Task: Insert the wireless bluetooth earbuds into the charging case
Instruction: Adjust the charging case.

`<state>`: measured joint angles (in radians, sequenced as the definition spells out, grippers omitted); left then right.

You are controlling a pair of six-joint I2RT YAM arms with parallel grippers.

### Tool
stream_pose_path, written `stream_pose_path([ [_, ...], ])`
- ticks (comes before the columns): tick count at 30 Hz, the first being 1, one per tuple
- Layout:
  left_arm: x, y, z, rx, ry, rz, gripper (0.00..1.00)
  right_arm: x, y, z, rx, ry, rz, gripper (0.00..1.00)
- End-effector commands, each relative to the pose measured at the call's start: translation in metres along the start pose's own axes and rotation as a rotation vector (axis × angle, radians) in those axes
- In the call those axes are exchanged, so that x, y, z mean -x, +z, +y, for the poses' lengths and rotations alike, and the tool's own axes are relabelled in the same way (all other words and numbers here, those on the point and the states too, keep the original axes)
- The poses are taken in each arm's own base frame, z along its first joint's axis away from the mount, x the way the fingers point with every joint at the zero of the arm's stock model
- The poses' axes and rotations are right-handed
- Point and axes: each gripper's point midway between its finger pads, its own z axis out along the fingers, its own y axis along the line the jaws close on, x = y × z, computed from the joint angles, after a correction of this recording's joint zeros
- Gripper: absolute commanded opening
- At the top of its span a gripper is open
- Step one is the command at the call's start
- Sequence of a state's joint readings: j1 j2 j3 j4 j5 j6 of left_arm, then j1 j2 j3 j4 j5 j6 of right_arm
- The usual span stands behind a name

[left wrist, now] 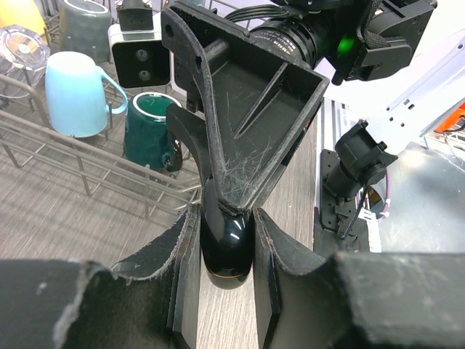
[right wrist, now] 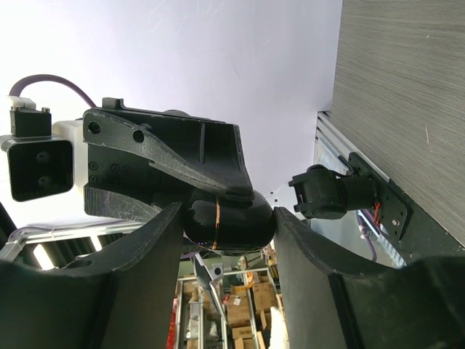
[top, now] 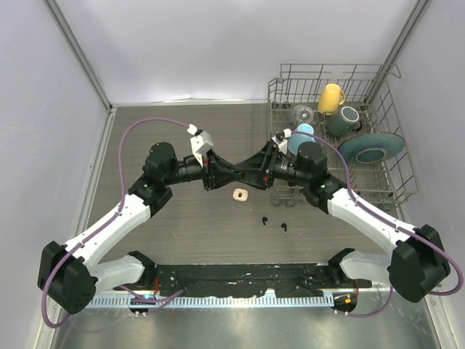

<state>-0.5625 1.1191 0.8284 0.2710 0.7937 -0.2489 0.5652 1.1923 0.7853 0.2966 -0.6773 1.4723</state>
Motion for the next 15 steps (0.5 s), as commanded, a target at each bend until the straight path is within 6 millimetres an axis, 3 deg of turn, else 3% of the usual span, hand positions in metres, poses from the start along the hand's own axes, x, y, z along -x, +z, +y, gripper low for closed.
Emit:
stream_pose_path([
  [1,0.022,-0.001,-0.009,-0.032,0.064,-0.042,0.00,-0.001,-0.001,0.012,0.057,-0.013,0.012,0.50],
  [6,0.022,0.000,-0.008,-0.024,0.059,-0.044,0.00,-0.002,0.000,0.011,0.059,-0.014,0.014,0.36],
  [8,0.023,-0.001,-0.007,-0.018,0.055,-0.050,0.05,-0.002,-0.001,0.013,0.068,-0.017,0.013,0.27],
  [12,0.029,-0.002,-0.002,0.023,0.050,-0.092,0.42,0.001,-0.002,0.010,0.068,-0.010,-0.008,0.14],
  [15,0.033,-0.005,-0.001,0.048,0.053,-0.140,0.62,0.002,-0.003,0.010,0.088,-0.001,-0.028,0.07],
])
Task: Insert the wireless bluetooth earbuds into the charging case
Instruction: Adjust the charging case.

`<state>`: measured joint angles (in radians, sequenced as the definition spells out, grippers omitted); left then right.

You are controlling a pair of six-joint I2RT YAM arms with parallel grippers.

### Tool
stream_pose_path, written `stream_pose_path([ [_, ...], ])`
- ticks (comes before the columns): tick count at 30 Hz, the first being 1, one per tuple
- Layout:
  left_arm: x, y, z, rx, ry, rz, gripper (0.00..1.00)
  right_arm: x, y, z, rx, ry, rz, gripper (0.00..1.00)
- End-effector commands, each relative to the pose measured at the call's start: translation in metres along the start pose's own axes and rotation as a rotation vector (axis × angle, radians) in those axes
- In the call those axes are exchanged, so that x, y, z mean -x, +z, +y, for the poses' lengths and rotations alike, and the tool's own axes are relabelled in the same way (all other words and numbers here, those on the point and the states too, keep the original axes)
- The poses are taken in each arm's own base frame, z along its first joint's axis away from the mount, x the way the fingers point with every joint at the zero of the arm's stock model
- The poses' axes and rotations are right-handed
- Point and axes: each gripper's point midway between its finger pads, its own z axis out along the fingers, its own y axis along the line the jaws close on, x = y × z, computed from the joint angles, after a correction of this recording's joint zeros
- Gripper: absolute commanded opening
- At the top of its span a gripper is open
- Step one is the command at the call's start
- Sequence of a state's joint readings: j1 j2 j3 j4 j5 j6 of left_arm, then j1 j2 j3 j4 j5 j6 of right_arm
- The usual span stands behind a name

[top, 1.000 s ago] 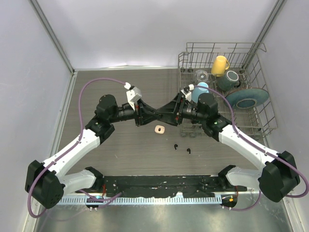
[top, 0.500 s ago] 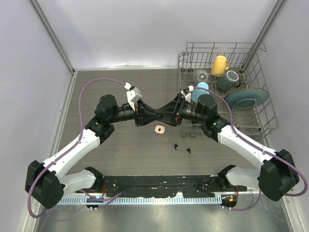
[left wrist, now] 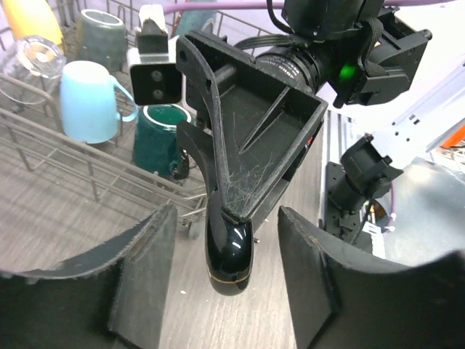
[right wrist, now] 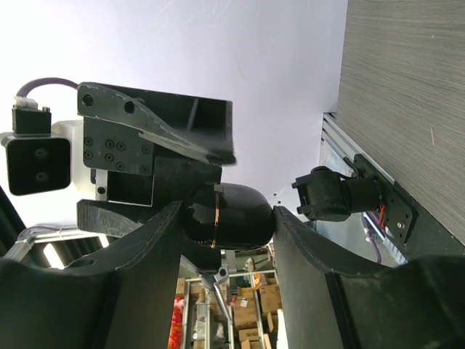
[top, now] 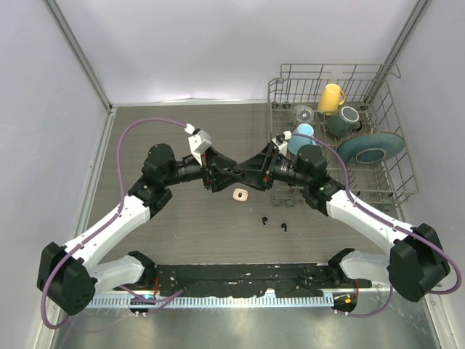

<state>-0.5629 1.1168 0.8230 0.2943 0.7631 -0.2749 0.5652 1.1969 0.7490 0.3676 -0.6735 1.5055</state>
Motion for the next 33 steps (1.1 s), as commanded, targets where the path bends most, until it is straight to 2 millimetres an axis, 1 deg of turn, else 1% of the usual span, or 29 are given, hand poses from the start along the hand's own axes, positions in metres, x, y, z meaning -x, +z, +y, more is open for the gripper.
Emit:
stream_pose_path([
  [1,0.032,-0.006,-0.004,0.034,0.059,-0.141,0.65,0.001,-0.004,0.018,0.091,-0.010,-0.026,0.05],
  [2,0.027,-0.009,-0.003,0.045,0.054,-0.151,0.67,0.001,-0.005,0.016,0.095,-0.001,-0.027,0.05],
  [3,0.034,-0.010,-0.005,0.045,0.079,-0.190,0.68,0.001,-0.005,0.018,0.105,0.001,-0.028,0.04],
  [4,0.035,-0.012,-0.001,0.069,0.081,-0.212,0.70,0.001,-0.006,0.021,0.124,0.003,-0.030,0.02],
  [5,0.028,-0.014,0.000,0.082,0.068,-0.216,0.72,0.002,-0.006,0.021,0.131,0.006,-0.037,0.02],
  [6,0.035,-0.018,-0.002,0.086,0.096,-0.255,0.73,0.002,-0.006,0.023,0.137,0.006,-0.040,0.01],
  [7,0.037,-0.021,0.001,0.113,0.104,-0.280,0.73,0.002,-0.007,0.025,0.146,0.005,-0.043,0.01],
  [8,0.030,-0.023,0.004,0.132,0.102,-0.282,0.74,0.003,-0.007,0.026,0.149,0.003,-0.049,0.01],
  [9,0.036,-0.027,0.002,0.140,0.126,-0.315,0.75,0.003,-0.007,0.026,0.148,0.004,-0.049,0.01],
  [11,0.031,-0.032,0.008,0.178,0.123,-0.327,0.77,0.004,-0.007,0.026,0.148,0.004,-0.053,0.01],
  [13,0.033,-0.035,0.007,0.189,0.130,-0.342,0.77,0.003,-0.008,0.027,0.153,0.002,-0.053,0.01],
  [14,0.029,-0.035,0.008,0.192,0.125,-0.340,0.77,0.004,-0.008,0.028,0.153,0.002,-0.053,0.01],
  [16,0.032,-0.036,0.011,0.204,0.111,-0.363,0.76,0.003,-0.008,0.029,0.156,0.001,-0.055,0.01],
  [17,0.030,-0.037,0.012,0.207,0.102,-0.370,0.74,0.004,-0.008,0.029,0.156,0.002,-0.056,0.01],
  [18,0.037,-0.038,0.010,0.203,0.100,-0.409,0.72,0.004,-0.008,0.029,0.157,0.003,-0.056,0.01],
  [20,0.036,-0.036,0.011,0.197,0.085,-0.424,0.70,0.004,-0.008,0.028,0.155,0.006,-0.056,0.01],
  [22,0.039,-0.033,0.008,0.166,0.080,-0.432,0.67,0.003,-0.009,0.029,0.157,0.006,-0.054,0.01],
  [23,0.034,-0.028,0.009,0.152,0.070,-0.415,0.65,0.003,-0.009,0.030,0.158,0.003,-0.054,0.01],
  [24,0.037,-0.027,0.006,0.131,0.074,-0.426,0.64,0.002,-0.010,0.031,0.161,0.003,-0.054,0.01],
  [25,0.035,-0.025,0.004,0.108,0.062,-0.423,0.63,0.002,-0.010,0.031,0.160,0.005,-0.054,0.01],
  [26,0.030,-0.022,0.005,0.099,0.050,-0.413,0.62,0.002,-0.010,0.030,0.158,0.005,-0.054,0.01],
  [27,0.035,-0.022,0.001,0.073,0.070,-0.434,0.61,0.002,-0.010,0.030,0.158,0.006,-0.054,0.01],
  [28,0.032,-0.020,-0.004,0.037,0.076,-0.424,0.61,0.002,-0.010,0.031,0.160,0.006,-0.054,0.01],
  [30,0.030,-0.017,-0.006,0.008,0.068,-0.426,0.60,0.002,-0.010,0.030,0.158,0.006,-0.054,0.01],
  [31,0.029,-0.016,-0.011,-0.020,0.075,-0.416,0.60,0.001,-0.011,0.031,0.161,0.006,-0.052,0.01],
  [33,0.027,-0.014,-0.011,-0.038,0.079,-0.412,0.59,0.001,-0.010,0.030,0.157,0.009,-0.049,0.01],
])
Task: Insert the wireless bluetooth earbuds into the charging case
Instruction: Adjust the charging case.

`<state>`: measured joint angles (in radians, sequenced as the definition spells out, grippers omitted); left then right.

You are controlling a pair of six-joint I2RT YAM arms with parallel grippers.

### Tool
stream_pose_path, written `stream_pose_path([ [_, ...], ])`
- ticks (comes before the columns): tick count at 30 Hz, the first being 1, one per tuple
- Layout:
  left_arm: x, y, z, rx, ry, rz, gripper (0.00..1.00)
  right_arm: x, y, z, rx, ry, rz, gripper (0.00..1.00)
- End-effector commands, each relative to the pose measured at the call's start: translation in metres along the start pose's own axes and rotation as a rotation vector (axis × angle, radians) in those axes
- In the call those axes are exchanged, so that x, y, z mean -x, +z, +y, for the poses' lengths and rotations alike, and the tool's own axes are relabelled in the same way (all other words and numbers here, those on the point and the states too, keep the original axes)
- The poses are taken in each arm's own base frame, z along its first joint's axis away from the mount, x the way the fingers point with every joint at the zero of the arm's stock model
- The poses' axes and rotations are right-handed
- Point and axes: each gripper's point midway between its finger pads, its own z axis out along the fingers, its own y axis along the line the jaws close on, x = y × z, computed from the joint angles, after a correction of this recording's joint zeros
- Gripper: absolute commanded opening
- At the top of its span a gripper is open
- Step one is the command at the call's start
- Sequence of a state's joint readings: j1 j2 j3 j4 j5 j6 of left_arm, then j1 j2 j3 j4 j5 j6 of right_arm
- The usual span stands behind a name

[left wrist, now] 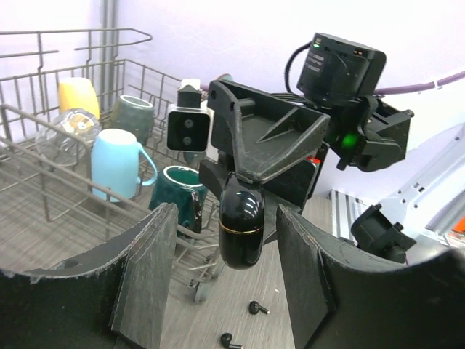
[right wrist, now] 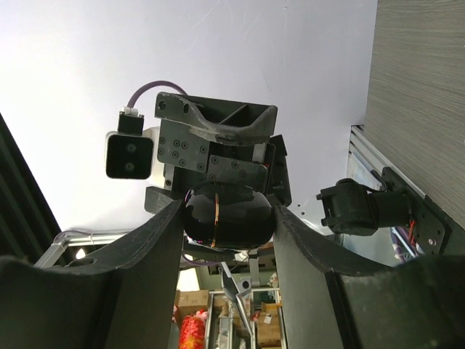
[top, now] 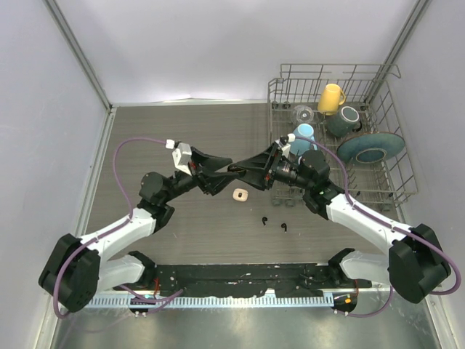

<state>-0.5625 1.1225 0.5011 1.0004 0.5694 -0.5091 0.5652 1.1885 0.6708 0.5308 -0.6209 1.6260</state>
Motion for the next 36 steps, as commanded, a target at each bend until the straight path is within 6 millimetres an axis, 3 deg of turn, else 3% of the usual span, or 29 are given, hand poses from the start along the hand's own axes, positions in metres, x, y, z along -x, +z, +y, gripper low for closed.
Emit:
stream_pose_path([
  [1,0.018,0.003,-0.024,-0.136,0.053,-0.068,0.59,-0.006,-0.005,0.026,0.084,-0.054,0.007,0.01],
  [11,0.011,0.006,-0.025,-0.171,0.062,-0.061,0.45,-0.006,-0.005,0.025,0.083,-0.051,0.014,0.01],
  [20,0.002,0.005,-0.022,-0.165,0.061,-0.048,0.50,-0.007,-0.005,0.029,0.099,-0.051,0.013,0.01],
  [36,0.004,0.012,-0.018,-0.124,0.061,-0.092,0.45,-0.007,-0.009,0.032,0.124,-0.036,0.005,0.01],
])
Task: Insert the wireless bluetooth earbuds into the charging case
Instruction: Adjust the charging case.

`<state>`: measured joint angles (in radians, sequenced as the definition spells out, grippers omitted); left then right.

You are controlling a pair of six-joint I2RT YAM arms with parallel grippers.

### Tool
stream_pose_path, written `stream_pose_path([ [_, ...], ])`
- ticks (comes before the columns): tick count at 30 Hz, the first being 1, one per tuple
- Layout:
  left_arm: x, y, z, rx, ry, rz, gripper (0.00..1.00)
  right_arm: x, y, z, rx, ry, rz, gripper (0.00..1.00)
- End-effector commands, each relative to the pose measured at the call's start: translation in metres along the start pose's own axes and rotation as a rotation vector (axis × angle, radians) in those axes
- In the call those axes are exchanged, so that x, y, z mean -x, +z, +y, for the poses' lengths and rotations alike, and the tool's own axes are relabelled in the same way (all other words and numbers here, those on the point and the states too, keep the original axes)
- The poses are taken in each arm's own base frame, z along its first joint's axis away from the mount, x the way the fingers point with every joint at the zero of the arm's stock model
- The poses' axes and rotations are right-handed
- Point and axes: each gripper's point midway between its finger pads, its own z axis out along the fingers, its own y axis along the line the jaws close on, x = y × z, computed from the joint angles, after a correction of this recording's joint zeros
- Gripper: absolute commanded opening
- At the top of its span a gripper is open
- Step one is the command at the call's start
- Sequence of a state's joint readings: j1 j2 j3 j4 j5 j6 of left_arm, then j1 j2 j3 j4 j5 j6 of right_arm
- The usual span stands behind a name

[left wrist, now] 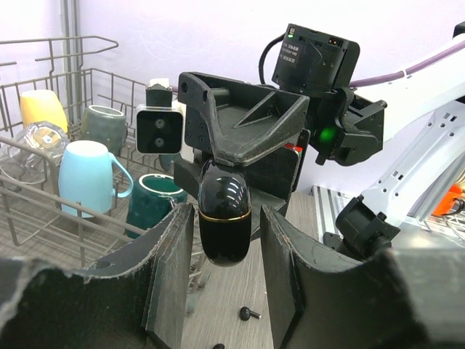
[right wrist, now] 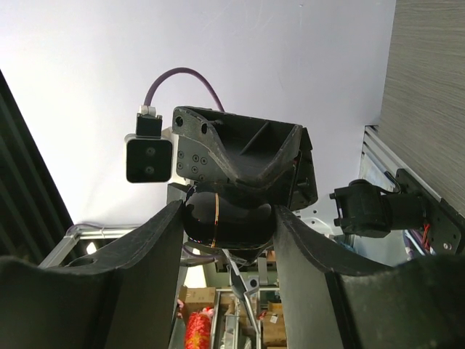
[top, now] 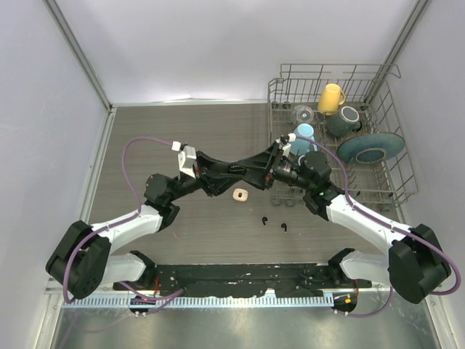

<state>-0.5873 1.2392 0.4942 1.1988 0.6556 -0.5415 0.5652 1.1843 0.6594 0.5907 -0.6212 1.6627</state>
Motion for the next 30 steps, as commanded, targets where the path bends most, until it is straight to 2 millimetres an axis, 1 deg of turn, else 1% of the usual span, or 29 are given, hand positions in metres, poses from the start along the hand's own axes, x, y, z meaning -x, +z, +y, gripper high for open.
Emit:
stream_pose_path([
  [1,0.0178,0.0053,-0.0028,0.001,0.066,-0.086,0.45,-0.0052,-0.0057,0.0226,0.081,-0.041,0.002,0.01],
  [10,0.0117,0.0108,-0.0030,-0.004,0.052,-0.088,0.42,-0.0045,-0.0065,0.0224,0.089,-0.030,-0.004,0.01],
  [12,0.0100,0.0110,-0.0022,-0.002,0.048,-0.087,0.42,-0.0051,-0.0077,0.0259,0.107,-0.033,-0.006,0.01],
  [15,0.0100,0.0117,-0.0017,0.001,0.047,-0.091,0.43,-0.0048,-0.0079,0.0280,0.116,-0.033,-0.006,0.01],
  [23,0.0139,0.0128,0.0009,0.022,0.052,-0.117,0.42,-0.0049,-0.0074,0.0235,0.107,-0.019,-0.002,0.01],
  [26,0.0154,0.0140,0.0007,0.020,0.056,-0.122,0.38,-0.0053,-0.0081,0.0244,0.110,-0.019,-0.003,0.01],
  [30,0.0133,0.0151,0.0000,0.014,0.049,-0.115,0.37,-0.0041,-0.0084,0.0259,0.115,-0.020,-0.010,0.01],
])
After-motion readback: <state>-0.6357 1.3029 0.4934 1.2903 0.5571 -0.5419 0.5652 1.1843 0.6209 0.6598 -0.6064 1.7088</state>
